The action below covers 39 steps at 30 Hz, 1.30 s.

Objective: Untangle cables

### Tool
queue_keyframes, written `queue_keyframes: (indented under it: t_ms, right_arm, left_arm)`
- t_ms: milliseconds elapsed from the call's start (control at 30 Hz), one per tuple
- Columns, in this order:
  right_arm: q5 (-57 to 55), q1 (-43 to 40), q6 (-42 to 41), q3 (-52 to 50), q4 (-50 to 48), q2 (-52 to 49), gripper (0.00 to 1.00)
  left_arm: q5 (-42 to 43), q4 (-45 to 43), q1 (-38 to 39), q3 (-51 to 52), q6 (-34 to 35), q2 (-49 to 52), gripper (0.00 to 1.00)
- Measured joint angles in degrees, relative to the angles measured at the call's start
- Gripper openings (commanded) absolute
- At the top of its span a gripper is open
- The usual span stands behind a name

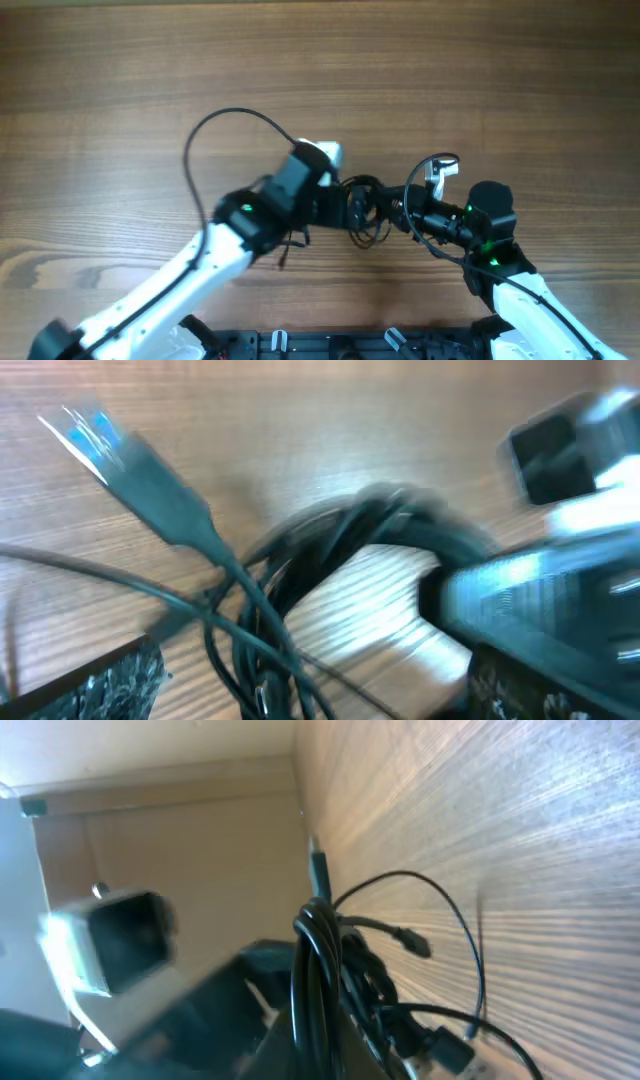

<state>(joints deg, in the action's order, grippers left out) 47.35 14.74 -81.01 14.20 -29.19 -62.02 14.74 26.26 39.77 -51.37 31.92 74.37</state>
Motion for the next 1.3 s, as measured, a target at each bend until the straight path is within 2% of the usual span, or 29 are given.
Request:
queue_keyframes:
  t_ms: [100, 267, 467, 633, 833, 933, 1033, 1100, 1200, 1233, 1300]
  right_arm:
    - [0.5, 1.1, 0.0, 0.0, 0.4, 0.0, 0.05]
    - [0.4, 1.1, -0.2, 0.0, 0.4, 0.0, 0.04]
    - [-3.6, 1.4, -4.7, 0.0, 0.4, 0.0, 0.05]
    - [-10.6, 3.5, -9.5, 0.0, 0.4, 0.0, 0.05]
    - [-13.6, 5.2, -13.5, 0.0, 0.7, 0.0, 0.05]
    - [-14.0, 5.3, -16.0, 0.0, 1.6, 0.0, 0.05]
    - [-14.0, 5.3, -19.0, 0.0, 3.4, 0.0, 0.05]
    - [-14.0, 5.3, -20.1, 0.0, 3.4, 0.0, 0.05]
    - [-14.0, 5.3, -19.1, 0.0, 2.6, 0.0, 0.05]
    - [-14.0, 5.3, -18.3, 0.0, 2.3, 0.0, 0.05]
    - [-13.9, 5.3, -16.3, 0.0, 2.4, 0.0, 0.05]
  left_arm:
    - [3.2, -0.8, -4.5, -0.2, 0.1, -4.7, 1.00]
    - [6.0, 4.2, -9.6, -0.4, 0.2, -10.4, 1.00]
    - [6.6, 12.4, -13.0, -0.4, 5.7, -10.8, 1.00]
    - [7.5, 14.5, -13.2, -0.4, 8.8, -10.8, 1.00]
    - [7.9, 17.4, -12.5, -0.4, -4.2, -10.8, 1.00]
    - [8.4, 17.5, -12.4, -0.4, -7.9, -10.8, 0.99]
    - [10.8, 17.5, -11.8, -0.4, -9.8, -10.8, 0.87]
    - [12.2, 17.3, -10.3, -0.4, -11.3, -10.8, 0.87]
    - [13.5, 15.2, -8.5, -0.4, -8.8, -10.8, 0.93]
    - [13.8, 14.5, -8.2, -0.4, -6.4, -10.8, 0.94]
    - [14.1, 12.9, -8.2, -0.4, 2.9, -10.8, 0.94]
